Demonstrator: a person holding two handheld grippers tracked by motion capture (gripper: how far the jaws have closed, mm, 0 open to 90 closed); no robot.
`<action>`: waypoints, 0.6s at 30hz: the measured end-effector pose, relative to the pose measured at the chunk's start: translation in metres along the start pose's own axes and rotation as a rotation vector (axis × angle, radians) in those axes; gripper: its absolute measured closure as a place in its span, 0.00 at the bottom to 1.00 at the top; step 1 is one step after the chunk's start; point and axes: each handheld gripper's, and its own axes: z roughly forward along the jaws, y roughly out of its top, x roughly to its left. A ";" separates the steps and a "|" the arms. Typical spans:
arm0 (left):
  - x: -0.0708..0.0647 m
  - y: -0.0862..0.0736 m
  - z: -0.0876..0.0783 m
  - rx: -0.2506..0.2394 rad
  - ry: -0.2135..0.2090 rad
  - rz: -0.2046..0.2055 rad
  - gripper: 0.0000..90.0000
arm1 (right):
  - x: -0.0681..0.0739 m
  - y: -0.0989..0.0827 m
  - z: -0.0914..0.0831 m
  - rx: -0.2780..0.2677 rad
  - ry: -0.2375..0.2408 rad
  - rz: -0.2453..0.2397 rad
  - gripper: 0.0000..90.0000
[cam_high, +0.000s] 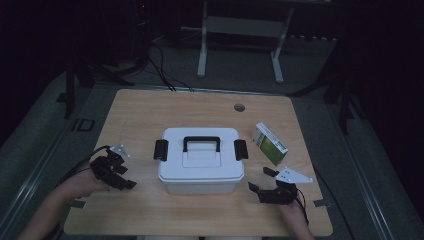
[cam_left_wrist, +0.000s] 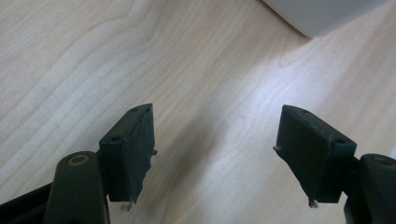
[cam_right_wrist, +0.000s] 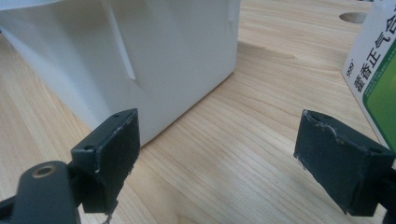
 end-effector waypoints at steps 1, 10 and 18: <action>0.000 0.001 -0.003 0.017 -0.004 -0.001 0.31 | 0.000 0.000 0.000 0.000 0.000 0.003 0.15; -0.003 0.006 -0.025 0.035 -0.002 0.022 0.32 | -0.001 -0.001 -0.001 -0.005 0.003 0.010 0.15; -0.012 0.023 -0.059 0.020 0.027 0.070 0.32 | -0.001 -0.003 -0.001 -0.002 0.001 0.013 0.15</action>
